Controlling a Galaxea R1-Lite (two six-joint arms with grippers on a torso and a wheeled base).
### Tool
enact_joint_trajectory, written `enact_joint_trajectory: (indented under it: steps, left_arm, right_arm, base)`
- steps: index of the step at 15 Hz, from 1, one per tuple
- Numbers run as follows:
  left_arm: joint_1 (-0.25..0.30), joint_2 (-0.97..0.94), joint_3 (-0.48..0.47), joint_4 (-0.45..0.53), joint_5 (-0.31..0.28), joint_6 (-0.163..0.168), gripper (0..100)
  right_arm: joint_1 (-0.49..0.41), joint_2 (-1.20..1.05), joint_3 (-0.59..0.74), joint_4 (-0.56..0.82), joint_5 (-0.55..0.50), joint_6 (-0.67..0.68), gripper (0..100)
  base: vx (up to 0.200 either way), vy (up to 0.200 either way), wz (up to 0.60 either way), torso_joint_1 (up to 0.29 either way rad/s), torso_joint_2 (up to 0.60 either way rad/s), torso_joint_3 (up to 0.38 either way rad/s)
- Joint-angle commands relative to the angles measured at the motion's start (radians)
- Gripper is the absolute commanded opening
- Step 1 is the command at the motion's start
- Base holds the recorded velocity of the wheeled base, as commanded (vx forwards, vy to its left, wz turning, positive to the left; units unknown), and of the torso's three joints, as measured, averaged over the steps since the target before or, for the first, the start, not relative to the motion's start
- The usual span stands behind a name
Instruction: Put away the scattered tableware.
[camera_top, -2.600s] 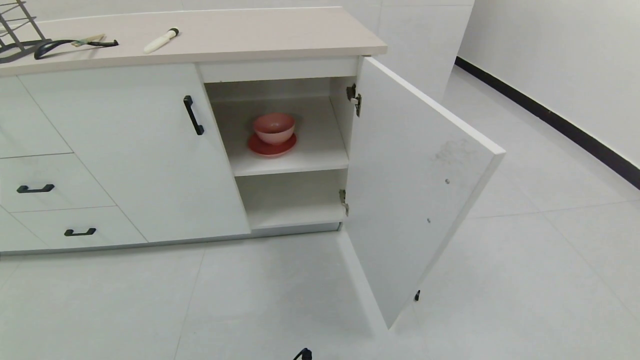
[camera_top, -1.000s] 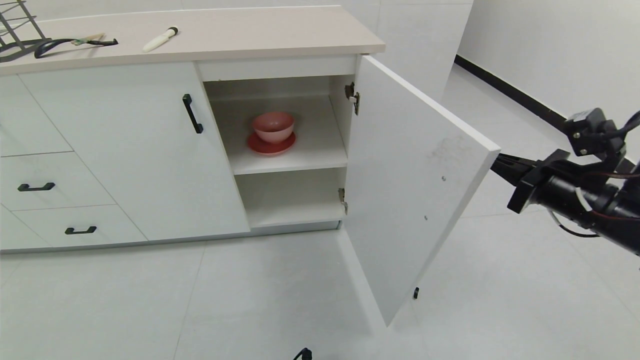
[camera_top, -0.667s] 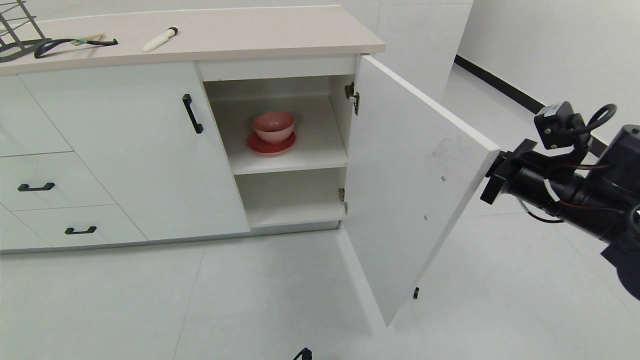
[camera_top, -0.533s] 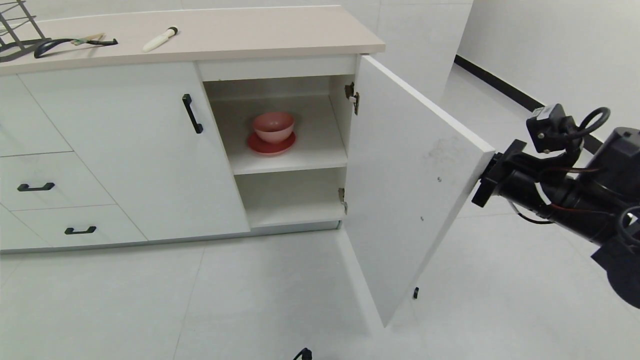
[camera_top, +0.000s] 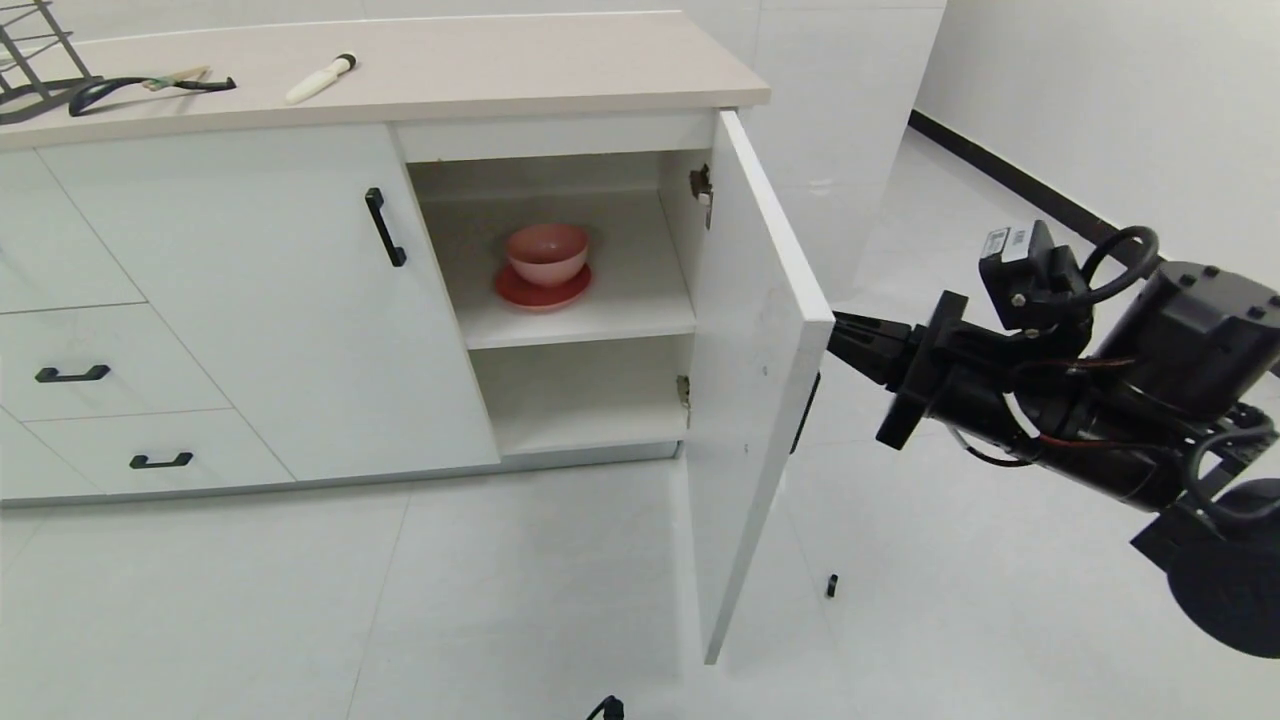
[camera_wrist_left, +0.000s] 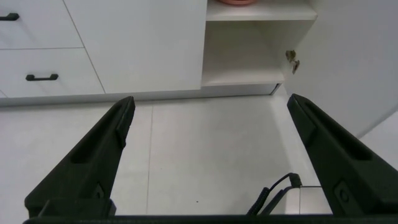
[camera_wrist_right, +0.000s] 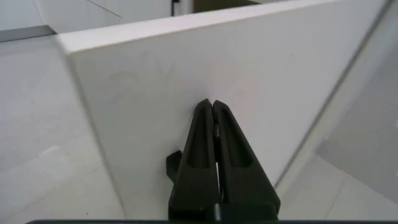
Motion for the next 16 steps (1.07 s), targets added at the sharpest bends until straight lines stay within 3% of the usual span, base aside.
enact_joint_trajectory:
  steps: [1,12,16]
  left_arm:
    - [0.001,0.001,0.0,-0.001,0.0,-0.002,100]
    - [0.0,0.001,0.0,-0.001,0.003,-0.005,100]
    - [0.0,0.001,0.0,-0.001,0.003,-0.005,100]
  right_arm:
    - [0.064,0.044,-0.04,0.001,-0.001,0.002,0]
    - [0.177,0.377,-0.423,-0.036,-0.001,0.008,0]
    - [0.174,0.535,-0.655,-0.052,0.002,0.009,0]
  base:
    - [0.0,0.0,0.0,0.0,0.0,0.0]
    - [0.0,0.0,0.0,0.0,0.0,0.0]
    - [0.0,0.0,0.0,0.0,0.0,0.0]
